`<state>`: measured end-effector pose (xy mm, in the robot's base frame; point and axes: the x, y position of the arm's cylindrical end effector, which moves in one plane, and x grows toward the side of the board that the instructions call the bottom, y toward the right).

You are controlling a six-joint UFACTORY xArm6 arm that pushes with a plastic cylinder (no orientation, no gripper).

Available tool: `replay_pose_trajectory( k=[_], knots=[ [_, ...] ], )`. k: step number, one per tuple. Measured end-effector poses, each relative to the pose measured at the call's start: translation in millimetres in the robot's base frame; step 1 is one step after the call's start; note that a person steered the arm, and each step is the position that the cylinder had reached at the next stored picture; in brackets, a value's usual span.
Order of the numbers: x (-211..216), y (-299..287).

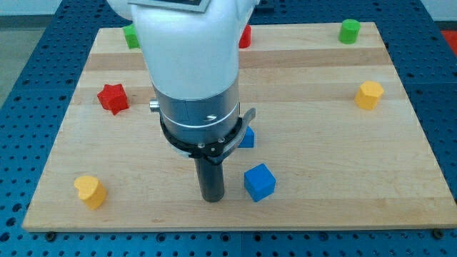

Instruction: Push the blue cube slightly towards the left

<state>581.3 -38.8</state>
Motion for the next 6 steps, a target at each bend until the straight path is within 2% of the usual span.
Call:
replay_pose_trajectory(
  k=[2,4,6],
  knots=[
    [-5.9,9.6],
    [-36.2,11.8],
    [-56.3,57.7]
  ],
)
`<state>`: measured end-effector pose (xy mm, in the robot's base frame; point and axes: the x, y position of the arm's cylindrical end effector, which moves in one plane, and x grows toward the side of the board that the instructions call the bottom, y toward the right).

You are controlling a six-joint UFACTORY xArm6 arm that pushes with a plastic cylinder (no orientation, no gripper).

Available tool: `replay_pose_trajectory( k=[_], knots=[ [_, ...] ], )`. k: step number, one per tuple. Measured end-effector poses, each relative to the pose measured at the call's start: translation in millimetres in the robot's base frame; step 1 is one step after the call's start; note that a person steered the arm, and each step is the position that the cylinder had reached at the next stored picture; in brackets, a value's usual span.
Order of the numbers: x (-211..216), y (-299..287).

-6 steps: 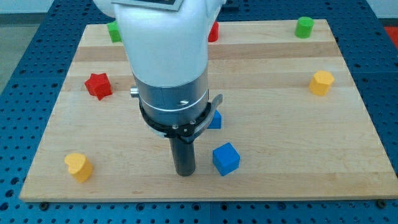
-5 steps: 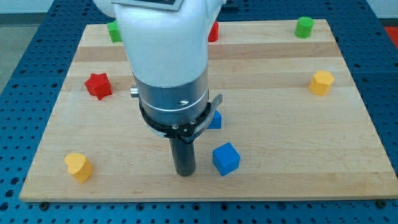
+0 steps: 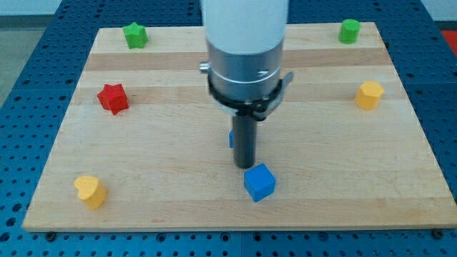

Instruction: Push the blue cube slightly towards the left

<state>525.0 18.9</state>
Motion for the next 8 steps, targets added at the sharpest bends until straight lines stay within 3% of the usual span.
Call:
replay_pose_trajectory(
  k=[3,7,8],
  knots=[
    [19.5,68.4],
    [41.5,20.1],
    [21.5,19.1]
  ],
)
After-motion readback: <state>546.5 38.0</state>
